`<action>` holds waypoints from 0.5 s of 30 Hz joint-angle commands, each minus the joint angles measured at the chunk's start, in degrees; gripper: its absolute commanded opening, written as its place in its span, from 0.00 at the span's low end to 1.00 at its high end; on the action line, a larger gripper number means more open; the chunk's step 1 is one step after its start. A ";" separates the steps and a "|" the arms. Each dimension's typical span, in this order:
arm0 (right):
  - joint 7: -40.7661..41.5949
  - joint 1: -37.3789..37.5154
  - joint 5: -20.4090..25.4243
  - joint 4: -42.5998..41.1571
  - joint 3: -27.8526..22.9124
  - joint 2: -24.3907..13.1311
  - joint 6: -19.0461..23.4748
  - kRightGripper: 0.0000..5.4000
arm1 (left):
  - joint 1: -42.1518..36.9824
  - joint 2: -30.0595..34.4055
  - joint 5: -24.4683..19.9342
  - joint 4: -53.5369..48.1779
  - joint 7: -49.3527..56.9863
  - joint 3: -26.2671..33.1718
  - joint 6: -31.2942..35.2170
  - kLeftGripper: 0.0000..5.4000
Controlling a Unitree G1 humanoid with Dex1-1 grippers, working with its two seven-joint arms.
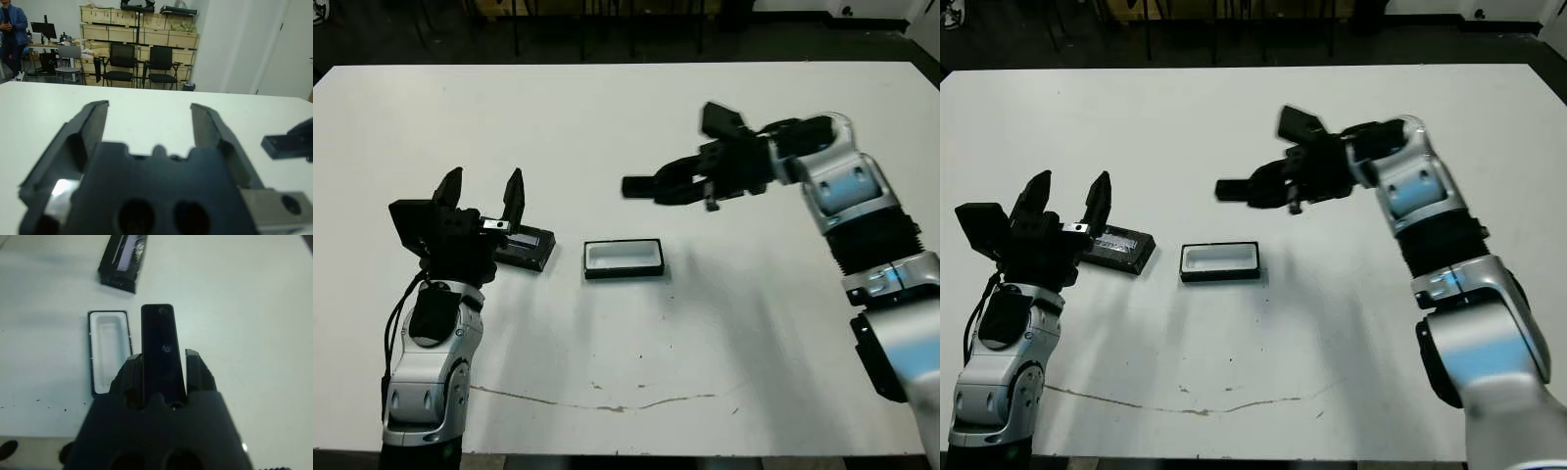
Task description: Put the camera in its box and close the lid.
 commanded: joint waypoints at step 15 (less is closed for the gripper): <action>1.89 0.01 -4.14 -3.65 9.05 1.44 5.66 0.16 | 0.94 0.06 -0.75 -0.34 0.89 1.24 1.16 0.77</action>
